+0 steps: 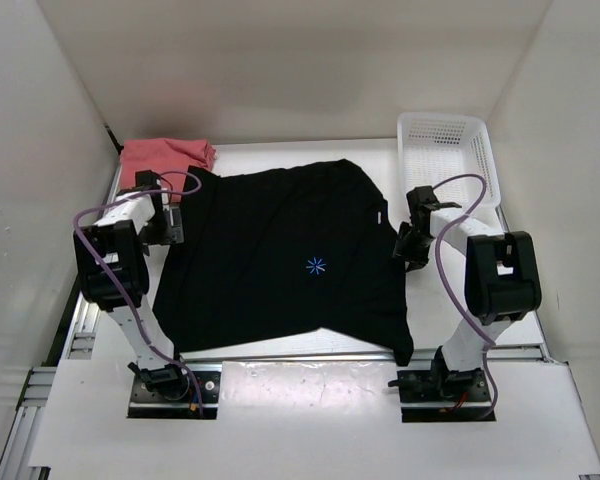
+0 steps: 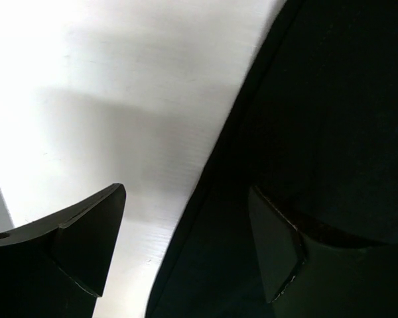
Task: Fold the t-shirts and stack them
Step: Flatten out the tshirt
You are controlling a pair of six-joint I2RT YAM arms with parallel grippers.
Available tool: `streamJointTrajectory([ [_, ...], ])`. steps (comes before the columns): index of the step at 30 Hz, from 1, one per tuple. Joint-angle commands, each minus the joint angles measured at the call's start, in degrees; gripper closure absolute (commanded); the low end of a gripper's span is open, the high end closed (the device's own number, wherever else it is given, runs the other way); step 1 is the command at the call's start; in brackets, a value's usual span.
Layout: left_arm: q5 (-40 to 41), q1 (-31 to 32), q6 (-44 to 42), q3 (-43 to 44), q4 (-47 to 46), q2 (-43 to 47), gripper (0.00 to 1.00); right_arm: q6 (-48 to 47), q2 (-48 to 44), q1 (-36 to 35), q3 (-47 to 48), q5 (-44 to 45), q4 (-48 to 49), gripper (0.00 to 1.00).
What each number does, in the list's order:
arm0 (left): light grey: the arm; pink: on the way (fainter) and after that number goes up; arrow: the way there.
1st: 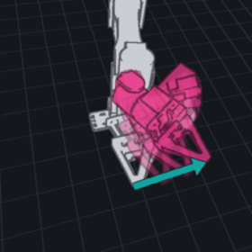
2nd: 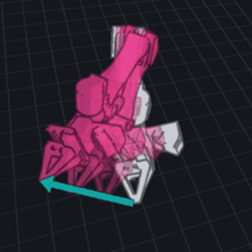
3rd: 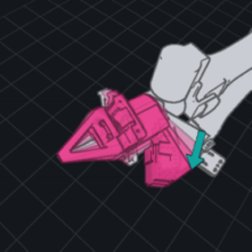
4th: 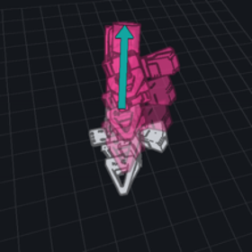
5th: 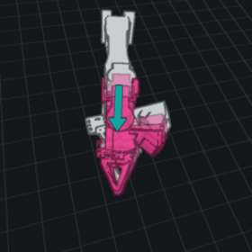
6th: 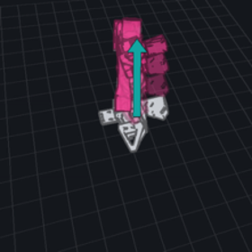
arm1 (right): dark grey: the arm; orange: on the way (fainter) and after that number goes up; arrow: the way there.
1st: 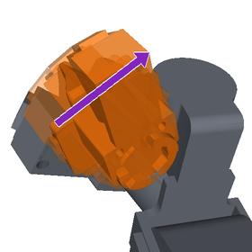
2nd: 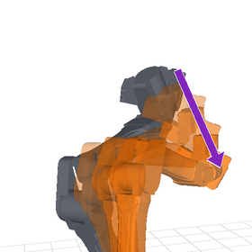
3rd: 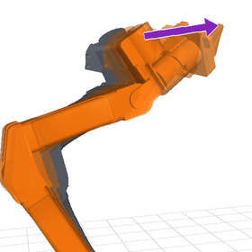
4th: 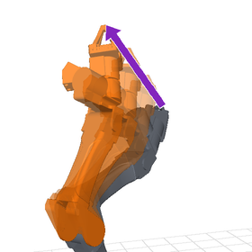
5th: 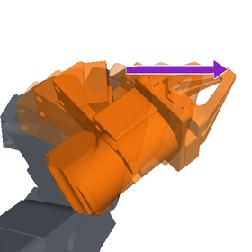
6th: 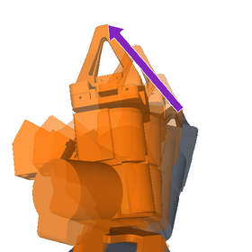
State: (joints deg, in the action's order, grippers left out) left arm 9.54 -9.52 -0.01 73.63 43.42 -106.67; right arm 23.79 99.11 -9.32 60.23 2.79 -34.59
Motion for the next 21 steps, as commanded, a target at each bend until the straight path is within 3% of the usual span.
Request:
streamJointTrajectory([
  [1, -1.98, 0.38, 0.01, -1.11, -2.45, 0.24, 0.15, 2.91, 2.84, 0.36, 0.77, -2.7, 3.04, 0.58],
  [2, -1.98, 0.38, 0.01, -1.12, -3.16, 0.24, 0.15, 2.93, 2.84, 0.36, 0.25, -2.7, 3.04, 0.67],
  [3, -1.98, 0.38, 0.01, -1.64, -3.16, 0.24, 0.15, 4.49, 2.84, 0.36, 0.24, -2.7, 3.04, 0.89],
  [4, -1.98, 0.38, 0.01, -1.64, -3.16, 0.24, 0.15, 5.21, 2.84, 0.36, -0.28, -0.87, 3.04, 0.98],
  [5, -1.98, 0.38, 0.01, -1.64, -3.16, 0.24, 0.15, 6.0, 2.32, 0.36, -1.16, 0.02, 3.04, 1.0],
  [11, -3.3, 0.38, 0.01, -2.78, -3.78, 3.22, 0.15, 14.61, -5.49, 6.94, -7.56, 6.0, -2.58, 1.0],
  [16, -5.13, 1.69, 0.01, -3.4, -3.78, 3.84, 0.15, 14.36, -11.65, 13.35, -12.06, 9.77, -4.61, 1.0],
  [21, -8.92, 1.7, 0.01, 2.04, -3.78, 1.3, 0.15, 12.78, -13.5, 15.82, -12.59, 10.31, -5.84, 1.0],
])
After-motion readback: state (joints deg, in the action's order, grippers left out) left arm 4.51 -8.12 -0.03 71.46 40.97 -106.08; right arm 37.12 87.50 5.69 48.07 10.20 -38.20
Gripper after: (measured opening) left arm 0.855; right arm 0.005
